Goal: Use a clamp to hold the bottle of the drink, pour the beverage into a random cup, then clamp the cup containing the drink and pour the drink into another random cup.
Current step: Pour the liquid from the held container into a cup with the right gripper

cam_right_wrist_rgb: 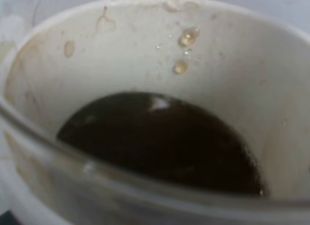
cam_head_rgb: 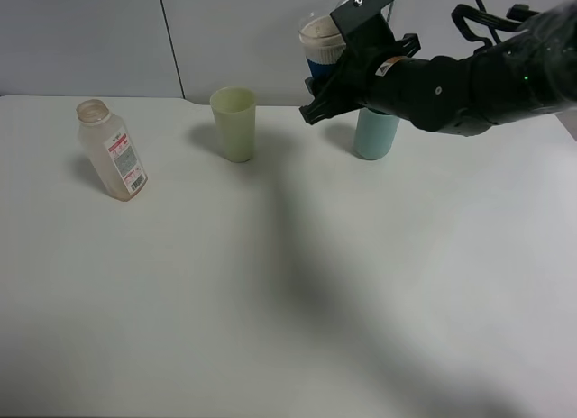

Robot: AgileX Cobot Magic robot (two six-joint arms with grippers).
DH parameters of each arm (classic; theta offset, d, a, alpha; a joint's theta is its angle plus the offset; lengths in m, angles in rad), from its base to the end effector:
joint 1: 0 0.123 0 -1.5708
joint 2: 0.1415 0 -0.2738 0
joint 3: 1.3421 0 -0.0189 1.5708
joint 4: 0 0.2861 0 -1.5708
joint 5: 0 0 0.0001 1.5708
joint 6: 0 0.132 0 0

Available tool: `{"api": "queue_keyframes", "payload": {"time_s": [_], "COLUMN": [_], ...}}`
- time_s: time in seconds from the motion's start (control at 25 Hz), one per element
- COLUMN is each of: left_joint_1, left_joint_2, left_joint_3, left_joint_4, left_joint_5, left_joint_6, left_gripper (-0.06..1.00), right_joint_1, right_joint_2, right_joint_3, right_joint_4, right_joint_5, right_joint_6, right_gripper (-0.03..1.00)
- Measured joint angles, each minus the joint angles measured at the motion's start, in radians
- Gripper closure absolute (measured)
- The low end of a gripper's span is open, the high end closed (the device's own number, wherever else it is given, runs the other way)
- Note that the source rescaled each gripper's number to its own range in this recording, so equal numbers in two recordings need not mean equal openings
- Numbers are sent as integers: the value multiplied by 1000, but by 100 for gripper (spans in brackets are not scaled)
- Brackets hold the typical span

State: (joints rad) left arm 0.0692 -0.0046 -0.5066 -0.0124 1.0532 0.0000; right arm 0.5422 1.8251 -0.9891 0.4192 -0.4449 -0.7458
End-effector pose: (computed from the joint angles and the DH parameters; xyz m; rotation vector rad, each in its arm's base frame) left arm 0.0730 0.0036 0.2791 -0.0695 2.0245 0.0289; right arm 0.3979 0.2127 0.1515 -0.7244 1.7605 -0.0469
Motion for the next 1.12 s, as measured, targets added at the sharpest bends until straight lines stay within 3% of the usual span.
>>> {"api": "queue_keyframes", "payload": {"time_s": [0.32,1.12], "left_joint_1": [0,0], "left_joint_2": [0,0], "left_joint_3": [0,0], "left_joint_4": [0,0], "left_joint_5": [0,0], "left_joint_6": [0,0], "left_gripper": [-4,-4], "right_joint_1": [-2,-23], "right_joint_2": [91,337], "right_joint_3": [-141,-564], "right_joint_4": [-1,-72], "right_joint_5": [36,319], "right_joint_6": [-10,-133], "right_gripper": [97,97]}}
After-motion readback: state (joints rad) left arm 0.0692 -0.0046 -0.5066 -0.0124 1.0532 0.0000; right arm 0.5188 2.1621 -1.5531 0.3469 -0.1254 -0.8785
